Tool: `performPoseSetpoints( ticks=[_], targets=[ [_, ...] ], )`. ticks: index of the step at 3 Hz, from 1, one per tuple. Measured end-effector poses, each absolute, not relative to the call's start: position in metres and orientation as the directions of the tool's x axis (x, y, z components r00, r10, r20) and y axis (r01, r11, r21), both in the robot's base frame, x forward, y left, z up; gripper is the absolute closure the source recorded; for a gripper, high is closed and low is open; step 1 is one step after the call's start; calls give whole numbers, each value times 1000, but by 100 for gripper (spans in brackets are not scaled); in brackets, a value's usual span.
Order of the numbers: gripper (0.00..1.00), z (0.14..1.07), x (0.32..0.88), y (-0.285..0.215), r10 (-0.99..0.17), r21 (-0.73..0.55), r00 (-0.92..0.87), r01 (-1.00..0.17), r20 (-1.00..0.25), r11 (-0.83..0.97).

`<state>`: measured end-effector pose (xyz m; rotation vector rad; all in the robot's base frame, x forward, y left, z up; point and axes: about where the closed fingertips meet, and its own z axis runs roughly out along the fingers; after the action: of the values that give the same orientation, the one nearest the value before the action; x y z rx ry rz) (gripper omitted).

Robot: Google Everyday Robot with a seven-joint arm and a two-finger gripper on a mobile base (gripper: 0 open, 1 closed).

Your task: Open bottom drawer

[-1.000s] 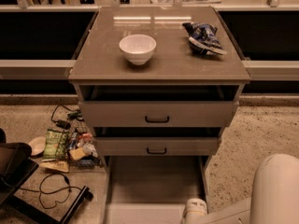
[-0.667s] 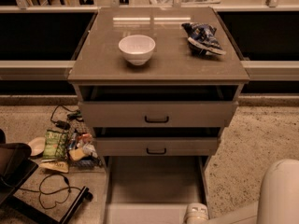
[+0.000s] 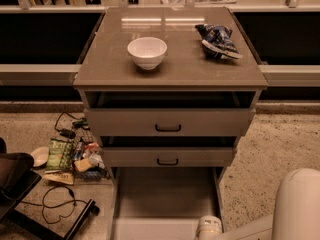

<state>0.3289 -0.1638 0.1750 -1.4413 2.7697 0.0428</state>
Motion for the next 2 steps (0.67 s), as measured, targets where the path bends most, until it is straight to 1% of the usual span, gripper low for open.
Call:
performPoseSetpoints(
  ticks=[1, 2],
  targets=[
    [81, 175, 329, -164, -819, 16, -574, -819, -30, 574],
    [58, 175, 330, -163, -819, 16, -574, -819, -30, 574]
  ],
)
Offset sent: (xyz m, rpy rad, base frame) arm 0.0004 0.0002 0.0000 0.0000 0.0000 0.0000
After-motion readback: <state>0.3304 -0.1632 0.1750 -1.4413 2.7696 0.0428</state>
